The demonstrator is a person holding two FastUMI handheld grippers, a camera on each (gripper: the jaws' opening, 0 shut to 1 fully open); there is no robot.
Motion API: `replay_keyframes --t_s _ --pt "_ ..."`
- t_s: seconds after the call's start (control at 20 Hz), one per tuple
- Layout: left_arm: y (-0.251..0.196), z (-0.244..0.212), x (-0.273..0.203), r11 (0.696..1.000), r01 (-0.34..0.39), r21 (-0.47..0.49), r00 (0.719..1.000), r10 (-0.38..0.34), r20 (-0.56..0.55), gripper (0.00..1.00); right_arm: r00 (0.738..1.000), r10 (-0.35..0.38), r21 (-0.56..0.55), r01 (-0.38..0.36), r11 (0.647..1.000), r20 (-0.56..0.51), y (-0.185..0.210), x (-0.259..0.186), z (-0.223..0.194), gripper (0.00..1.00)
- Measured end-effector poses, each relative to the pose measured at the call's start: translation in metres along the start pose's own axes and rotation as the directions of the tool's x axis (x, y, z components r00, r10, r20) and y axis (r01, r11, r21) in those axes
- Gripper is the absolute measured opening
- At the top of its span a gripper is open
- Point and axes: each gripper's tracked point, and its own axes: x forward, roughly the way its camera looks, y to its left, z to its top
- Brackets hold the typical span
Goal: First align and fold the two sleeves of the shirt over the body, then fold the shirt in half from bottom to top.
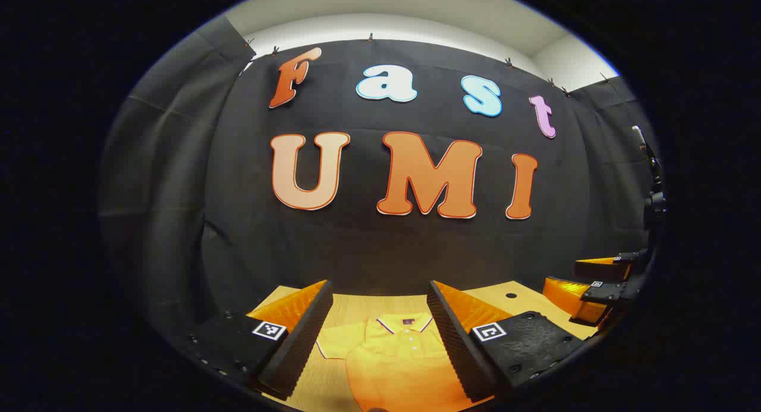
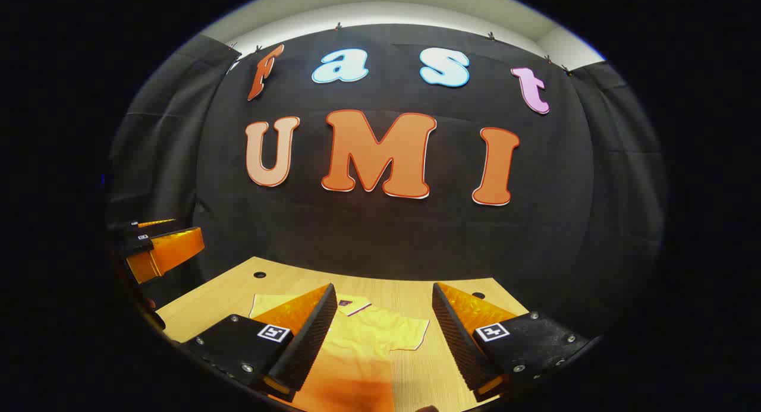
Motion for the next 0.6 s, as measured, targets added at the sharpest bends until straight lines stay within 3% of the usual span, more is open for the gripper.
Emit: replay_keyframes --t_s 0.6 --pt "-0.0015 -0.0069 -0.0015 0.999 0.003 0.048 1.000 -0.003 -0.008 0.98 1.000 -0.028 -0.002 0.028 1.000 -0.005 -0.0020 0.0034 0.0001 0.97"
